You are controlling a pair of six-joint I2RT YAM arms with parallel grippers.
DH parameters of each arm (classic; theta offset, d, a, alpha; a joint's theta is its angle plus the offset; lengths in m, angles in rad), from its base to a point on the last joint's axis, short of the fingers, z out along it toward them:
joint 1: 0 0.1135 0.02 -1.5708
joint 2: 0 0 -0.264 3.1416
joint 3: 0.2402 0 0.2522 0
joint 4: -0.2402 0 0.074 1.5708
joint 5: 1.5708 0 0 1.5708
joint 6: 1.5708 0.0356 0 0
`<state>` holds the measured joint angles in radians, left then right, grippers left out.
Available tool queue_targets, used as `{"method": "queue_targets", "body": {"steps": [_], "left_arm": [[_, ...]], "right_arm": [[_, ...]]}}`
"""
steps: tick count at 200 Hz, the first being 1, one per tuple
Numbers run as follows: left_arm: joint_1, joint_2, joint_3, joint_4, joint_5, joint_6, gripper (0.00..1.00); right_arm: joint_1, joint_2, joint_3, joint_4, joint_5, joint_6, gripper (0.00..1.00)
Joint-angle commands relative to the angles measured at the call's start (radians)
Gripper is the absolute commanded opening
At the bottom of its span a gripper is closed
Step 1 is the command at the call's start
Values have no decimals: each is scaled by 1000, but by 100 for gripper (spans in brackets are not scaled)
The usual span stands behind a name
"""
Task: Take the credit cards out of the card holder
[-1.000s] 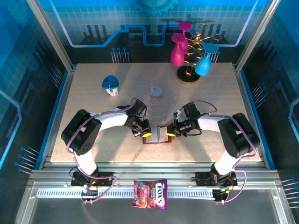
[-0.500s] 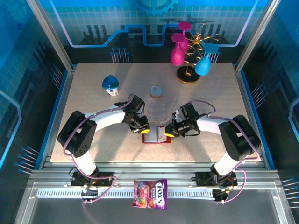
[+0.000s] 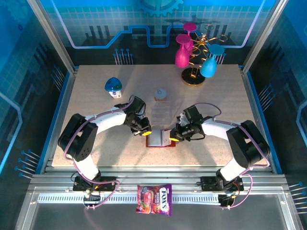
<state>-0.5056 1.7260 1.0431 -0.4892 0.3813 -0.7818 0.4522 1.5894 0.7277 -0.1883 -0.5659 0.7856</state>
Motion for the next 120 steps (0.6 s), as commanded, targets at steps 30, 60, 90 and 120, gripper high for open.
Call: {"method": "queue_targets", "body": {"steps": [30,60,90,120], "left_arm": [[13,-34,11,-10,-3,21,13],[33,-80,-15,47,-19,13,15],[65,-102,-30,94,-33,9,15],[99,-132,-74,154,-38,24,15]], "right_arm": [[16,-56,32,-76,30,-6,5],[14,-116,70,-150,67,-70,1],[11,-121,176,-278,97,-229,0],[11,-97,301,-393,121,-429,0]]}}
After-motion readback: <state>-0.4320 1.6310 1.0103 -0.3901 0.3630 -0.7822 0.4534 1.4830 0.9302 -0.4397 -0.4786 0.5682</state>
